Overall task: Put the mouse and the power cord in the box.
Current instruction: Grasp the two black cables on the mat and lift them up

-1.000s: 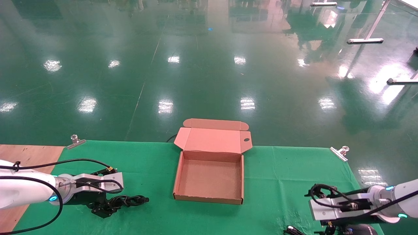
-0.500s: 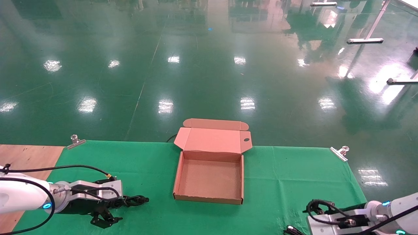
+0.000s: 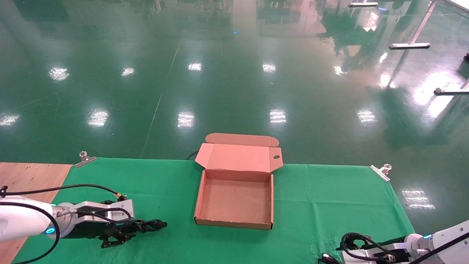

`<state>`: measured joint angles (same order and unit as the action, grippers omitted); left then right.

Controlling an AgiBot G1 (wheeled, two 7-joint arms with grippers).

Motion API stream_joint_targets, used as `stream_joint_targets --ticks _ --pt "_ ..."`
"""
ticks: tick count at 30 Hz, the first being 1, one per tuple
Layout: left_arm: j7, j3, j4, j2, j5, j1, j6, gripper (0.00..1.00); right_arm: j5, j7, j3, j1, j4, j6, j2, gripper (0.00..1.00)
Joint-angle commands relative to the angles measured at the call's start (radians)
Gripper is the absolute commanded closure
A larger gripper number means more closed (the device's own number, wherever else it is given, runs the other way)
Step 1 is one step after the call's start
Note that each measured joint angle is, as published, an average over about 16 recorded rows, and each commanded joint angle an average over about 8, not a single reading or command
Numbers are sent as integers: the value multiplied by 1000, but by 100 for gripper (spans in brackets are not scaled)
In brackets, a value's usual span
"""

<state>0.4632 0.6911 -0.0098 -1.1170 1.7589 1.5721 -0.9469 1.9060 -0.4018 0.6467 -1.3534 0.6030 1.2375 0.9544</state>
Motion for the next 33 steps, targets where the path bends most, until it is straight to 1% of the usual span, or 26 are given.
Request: stream_joint_targets --ticks 1,10,23,29,33 --pt "1 -1 2 0 -2 -4 6 100 2 -8 2 2 -12 -5 4 100" --pt "9 -1 5 -2 -2 -9 10 100 5 -45 3 -22 -87 -22 28 100" --pt "14 0 7 -9 0 -10 0 100 -3 -103 0 -50 -173 -21 42 100" --pt "19 2 4 -7 2 3 -22 100 -14 -121 -6 -67 -195 -10 40 100" --pt "24 2 -1 -2 3 25 -60 100 -31 -129 -16 -85 -191 12 29 100"
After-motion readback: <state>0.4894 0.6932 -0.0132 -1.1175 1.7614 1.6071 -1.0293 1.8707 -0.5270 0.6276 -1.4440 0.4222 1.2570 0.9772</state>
